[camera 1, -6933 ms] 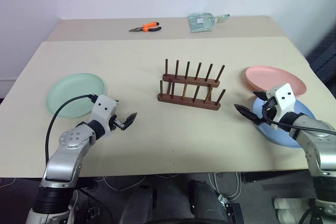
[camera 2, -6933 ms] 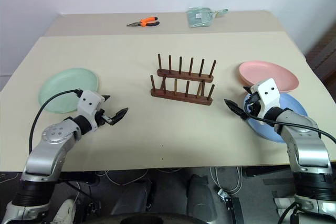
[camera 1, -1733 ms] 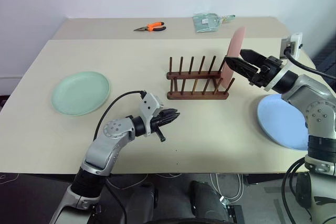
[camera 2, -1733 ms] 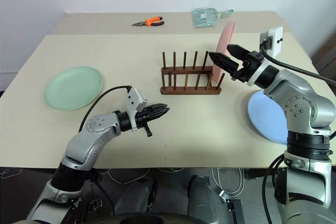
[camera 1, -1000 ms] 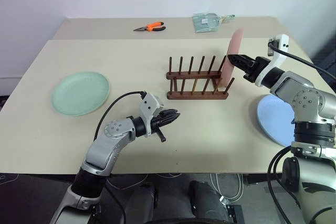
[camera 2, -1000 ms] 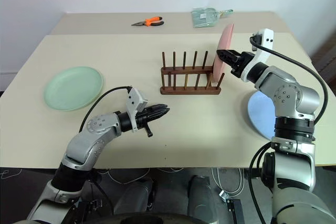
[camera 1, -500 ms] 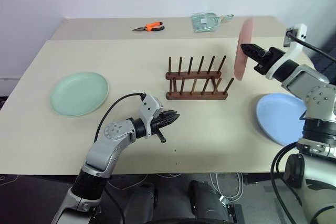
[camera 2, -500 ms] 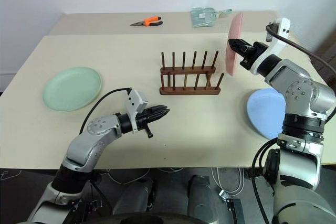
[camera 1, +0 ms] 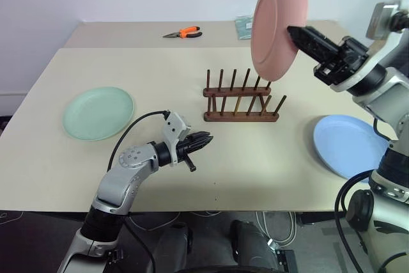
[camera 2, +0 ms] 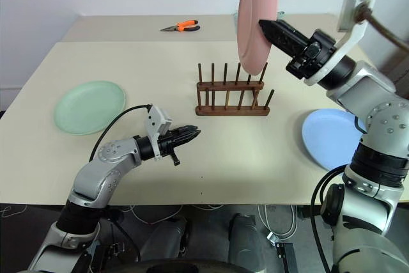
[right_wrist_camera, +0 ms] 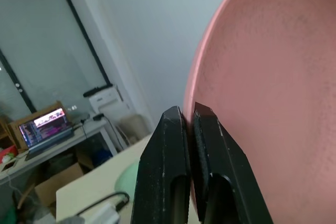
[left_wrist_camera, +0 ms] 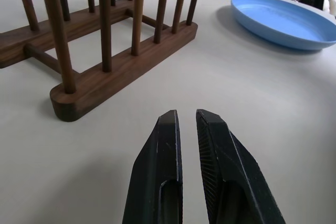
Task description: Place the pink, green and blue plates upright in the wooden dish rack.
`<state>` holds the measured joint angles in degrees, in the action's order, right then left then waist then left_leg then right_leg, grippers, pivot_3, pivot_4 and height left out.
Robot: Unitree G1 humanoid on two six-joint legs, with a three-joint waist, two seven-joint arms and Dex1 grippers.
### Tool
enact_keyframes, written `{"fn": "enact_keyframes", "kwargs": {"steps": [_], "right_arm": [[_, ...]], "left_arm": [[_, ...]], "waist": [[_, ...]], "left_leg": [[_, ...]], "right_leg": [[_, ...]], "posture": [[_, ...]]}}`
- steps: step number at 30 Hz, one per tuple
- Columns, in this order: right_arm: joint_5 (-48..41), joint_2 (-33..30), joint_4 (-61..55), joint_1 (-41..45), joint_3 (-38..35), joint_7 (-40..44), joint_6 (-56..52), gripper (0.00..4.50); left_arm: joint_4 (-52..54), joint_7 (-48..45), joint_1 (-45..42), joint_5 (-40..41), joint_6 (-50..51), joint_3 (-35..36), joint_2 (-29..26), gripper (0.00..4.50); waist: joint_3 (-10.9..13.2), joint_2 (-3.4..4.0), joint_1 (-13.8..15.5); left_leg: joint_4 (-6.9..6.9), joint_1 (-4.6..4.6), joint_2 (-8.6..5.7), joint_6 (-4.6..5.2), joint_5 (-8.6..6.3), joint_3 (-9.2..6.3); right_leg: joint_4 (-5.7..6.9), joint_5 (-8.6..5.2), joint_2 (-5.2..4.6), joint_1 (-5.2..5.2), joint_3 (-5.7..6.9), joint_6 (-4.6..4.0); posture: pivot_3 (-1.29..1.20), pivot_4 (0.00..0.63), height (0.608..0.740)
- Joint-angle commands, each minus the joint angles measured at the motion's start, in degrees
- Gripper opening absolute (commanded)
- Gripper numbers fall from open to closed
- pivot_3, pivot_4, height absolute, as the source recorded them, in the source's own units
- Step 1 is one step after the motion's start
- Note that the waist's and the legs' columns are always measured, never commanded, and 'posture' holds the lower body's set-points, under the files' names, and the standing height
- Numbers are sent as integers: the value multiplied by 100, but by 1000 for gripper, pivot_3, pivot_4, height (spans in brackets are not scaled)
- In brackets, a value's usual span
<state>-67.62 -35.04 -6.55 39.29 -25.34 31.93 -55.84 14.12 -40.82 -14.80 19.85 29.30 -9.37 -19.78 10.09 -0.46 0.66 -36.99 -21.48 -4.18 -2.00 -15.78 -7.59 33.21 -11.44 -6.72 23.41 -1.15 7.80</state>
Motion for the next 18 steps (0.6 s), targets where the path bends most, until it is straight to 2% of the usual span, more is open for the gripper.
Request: {"fn": "enact_keyframes", "kwargs": {"steps": [1, 16, 18], "right_arm": [[61, -130, 158, 23, -166, 140, 255, 46], [729, -357, 1314, -254, -11, 889, 296, 46], [811, -337, 1331, -255, 13, 924, 334, 661]], "left_arm": [[182, 21, 34, 76, -106, 62, 25, 505], [301, 33, 85, 133, -51, 39, 6, 505], [300, 32, 93, 136, -52, 41, -3, 505]], "waist": [[0, 0, -4], [0, 0, -7], [0, 1, -7]], "left_leg": [[0, 0, 0, 0, 0, 0], [2, 2, 1, 0, 0, 3], [1, 1, 0, 0, 0, 3]], "right_leg": [[0, 0, 0, 0, 0, 0], [0, 0, 0, 0, 0, 0], [0, 0, 0, 0, 0, 0]], "posture": [[0, 150, 740], [0, 150, 740], [0, 150, 740]]}}
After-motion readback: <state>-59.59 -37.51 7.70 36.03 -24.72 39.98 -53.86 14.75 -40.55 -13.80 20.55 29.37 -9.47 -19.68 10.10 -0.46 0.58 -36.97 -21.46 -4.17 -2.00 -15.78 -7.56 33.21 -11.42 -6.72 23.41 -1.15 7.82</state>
